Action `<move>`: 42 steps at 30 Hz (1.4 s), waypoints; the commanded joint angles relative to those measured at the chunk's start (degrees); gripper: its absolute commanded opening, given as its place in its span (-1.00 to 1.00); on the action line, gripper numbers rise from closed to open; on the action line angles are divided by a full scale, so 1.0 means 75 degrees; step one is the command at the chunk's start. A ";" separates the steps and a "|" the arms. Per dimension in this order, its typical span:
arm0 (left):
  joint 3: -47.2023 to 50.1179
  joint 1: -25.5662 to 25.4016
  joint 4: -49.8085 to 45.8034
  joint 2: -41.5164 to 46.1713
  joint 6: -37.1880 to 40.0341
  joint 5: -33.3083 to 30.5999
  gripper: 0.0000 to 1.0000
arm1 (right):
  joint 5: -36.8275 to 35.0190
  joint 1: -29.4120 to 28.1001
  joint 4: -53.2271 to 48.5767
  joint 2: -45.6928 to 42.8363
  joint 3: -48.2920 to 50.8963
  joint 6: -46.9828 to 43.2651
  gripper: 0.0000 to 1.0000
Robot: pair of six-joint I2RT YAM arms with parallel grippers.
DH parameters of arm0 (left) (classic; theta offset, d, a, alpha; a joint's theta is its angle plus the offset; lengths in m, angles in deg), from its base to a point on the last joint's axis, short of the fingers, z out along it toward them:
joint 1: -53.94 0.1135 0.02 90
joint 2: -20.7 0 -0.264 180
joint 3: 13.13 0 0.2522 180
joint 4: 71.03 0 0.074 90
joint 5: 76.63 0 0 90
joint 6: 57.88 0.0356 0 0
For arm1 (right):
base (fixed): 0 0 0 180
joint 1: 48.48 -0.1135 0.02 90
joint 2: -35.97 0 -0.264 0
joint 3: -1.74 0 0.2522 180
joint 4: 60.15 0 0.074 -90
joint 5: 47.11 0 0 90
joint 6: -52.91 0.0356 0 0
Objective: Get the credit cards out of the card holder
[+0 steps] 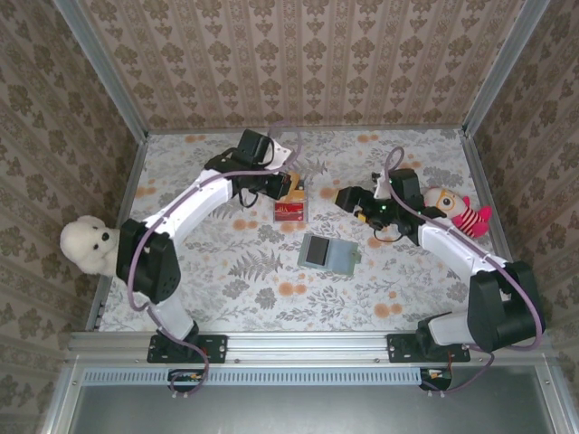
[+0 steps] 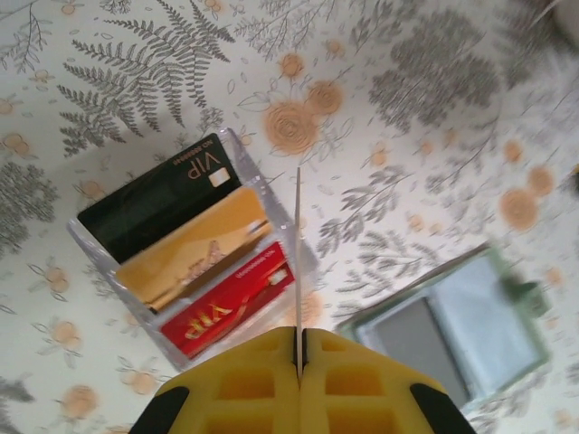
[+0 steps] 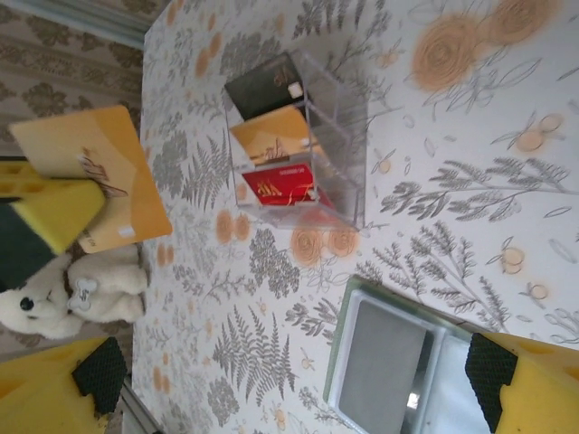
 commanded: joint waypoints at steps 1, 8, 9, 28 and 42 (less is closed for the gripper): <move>-0.0652 0.0102 -0.0926 -0.0298 0.1966 -0.0127 -1.00 | -0.0116 0.0105 -0.0719 -0.0030 -0.0445 -0.0280 1.00; -0.1122 0.0137 -0.1221 -0.0797 0.4795 0.0357 -1.00 | -0.0034 0.0163 -0.1362 -0.0518 -0.0092 -0.0295 1.00; -0.1205 0.0149 -0.1224 -0.0839 0.5037 0.0244 -1.00 | 0.0045 0.0152 -0.1330 -0.0563 -0.0009 -0.0266 1.00; -0.3494 0.0266 -0.2854 -0.2938 0.7738 -0.0144 -1.00 | 0.0656 0.0152 -0.0873 -0.0417 0.0297 0.0498 1.00; -0.4684 0.0301 -0.3929 -0.3893 0.8521 -0.0315 -1.00 | 0.0377 0.0157 -0.1259 -0.0327 0.0019 0.0421 1.00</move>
